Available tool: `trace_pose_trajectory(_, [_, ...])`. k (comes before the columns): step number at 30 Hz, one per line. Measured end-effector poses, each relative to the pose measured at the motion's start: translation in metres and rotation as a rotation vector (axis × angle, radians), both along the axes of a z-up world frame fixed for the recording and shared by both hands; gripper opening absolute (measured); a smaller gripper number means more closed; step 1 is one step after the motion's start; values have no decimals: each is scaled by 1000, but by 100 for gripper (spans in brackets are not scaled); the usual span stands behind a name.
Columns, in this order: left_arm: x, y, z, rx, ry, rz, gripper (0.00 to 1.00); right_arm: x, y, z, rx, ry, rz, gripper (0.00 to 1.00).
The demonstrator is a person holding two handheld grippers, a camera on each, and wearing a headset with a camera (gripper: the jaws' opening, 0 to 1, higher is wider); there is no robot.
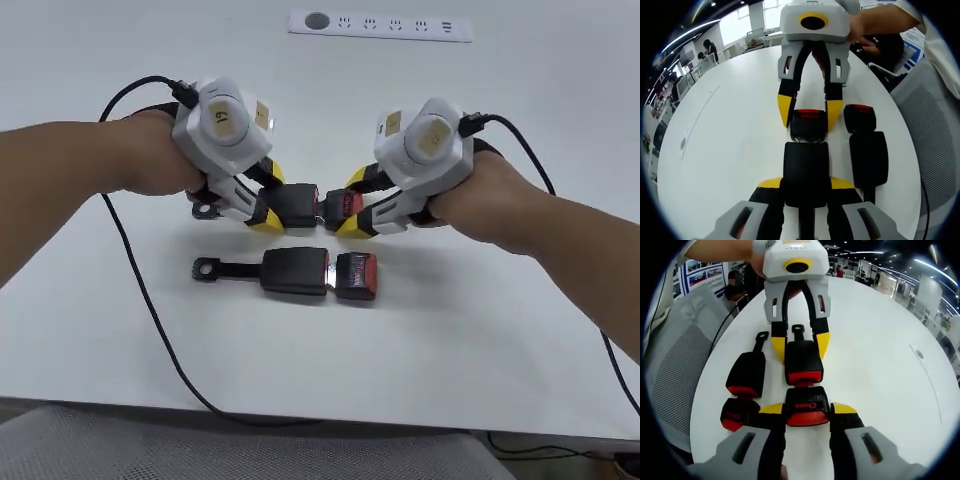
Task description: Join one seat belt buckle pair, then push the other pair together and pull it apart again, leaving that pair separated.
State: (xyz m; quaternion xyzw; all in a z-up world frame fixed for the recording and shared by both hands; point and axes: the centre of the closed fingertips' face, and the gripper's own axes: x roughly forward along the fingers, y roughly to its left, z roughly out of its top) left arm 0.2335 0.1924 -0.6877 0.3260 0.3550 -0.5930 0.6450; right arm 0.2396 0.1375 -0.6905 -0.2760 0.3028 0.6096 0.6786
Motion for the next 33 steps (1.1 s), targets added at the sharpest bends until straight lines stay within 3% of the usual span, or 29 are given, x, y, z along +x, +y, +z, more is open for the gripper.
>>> trace_pose_trajectory(4, [-3,0,2,-13,-1,16,32,0,-13,-1,-19,-3,3,31])
trace_pose_trajectory(6, [-1,0,1,-19,-2,14,32,-1,-13,0,8,23,-13,32])
trace_pose_trajectory(11, [0,0,0,-25,-5,13,33,-3,-19,0,-11,-7,5,32])
trace_pose_trajectory(19, [2,2,-2,-37,2,26,33,-2,-71,0,-24,7,-43,33])
trace_pose_trajectory(27, [1,0,0,-36,10,25,34,-3,-133,-1,-97,20,-91,33])
trace_pose_trajectory(33, [0,-1,1,-35,10,22,34,-8,-163,-3,-137,39,-96,34])
